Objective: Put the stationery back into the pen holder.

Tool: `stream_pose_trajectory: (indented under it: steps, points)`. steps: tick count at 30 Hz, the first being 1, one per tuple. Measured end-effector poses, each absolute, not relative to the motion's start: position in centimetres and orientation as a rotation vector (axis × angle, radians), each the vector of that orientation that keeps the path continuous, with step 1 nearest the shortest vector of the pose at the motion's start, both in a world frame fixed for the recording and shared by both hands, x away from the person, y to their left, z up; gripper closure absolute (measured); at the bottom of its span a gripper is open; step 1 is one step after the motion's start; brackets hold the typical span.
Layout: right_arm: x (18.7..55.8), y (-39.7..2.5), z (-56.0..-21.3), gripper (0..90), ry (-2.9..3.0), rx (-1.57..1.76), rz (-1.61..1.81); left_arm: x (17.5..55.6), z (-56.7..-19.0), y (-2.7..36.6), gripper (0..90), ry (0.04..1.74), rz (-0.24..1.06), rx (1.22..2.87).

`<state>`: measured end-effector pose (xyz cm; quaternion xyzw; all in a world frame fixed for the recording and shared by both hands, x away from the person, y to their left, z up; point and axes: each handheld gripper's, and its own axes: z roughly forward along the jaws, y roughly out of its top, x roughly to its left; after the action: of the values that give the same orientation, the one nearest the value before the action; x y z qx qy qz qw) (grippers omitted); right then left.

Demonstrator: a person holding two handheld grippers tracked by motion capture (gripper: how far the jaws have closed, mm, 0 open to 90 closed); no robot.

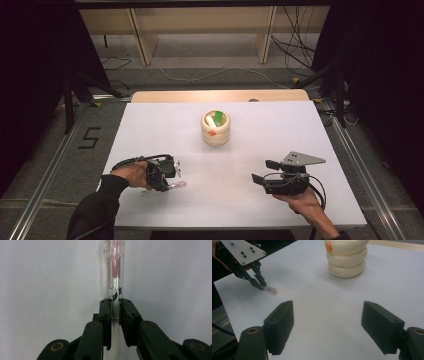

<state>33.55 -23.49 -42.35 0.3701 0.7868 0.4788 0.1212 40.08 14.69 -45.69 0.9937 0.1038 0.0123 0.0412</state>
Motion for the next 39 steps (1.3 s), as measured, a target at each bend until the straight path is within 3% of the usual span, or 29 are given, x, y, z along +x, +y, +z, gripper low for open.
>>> stream_pose_trajectory:
  steps: [8,17,21,39]
  points:
    - [33.5,-23.4,-42.4,27.0,2.302,1.078,1.398,40.3,-44.7,14.8,79.7,0.390,0.021,2.982]
    - [33.1,-22.8,-42.2,27.0,2.297,1.025,1.397,40.6,-42.7,13.4,79.6,0.579,-0.128,2.890]
    - [32.5,-22.0,-42.1,27.0,2.292,0.956,1.370,40.8,-42.1,12.0,79.6,0.586,-0.191,2.872]
    - [28.6,-17.1,-43.2,26.7,2.273,0.473,1.104,41.0,-40.7,5.9,79.5,0.528,-0.225,2.870]
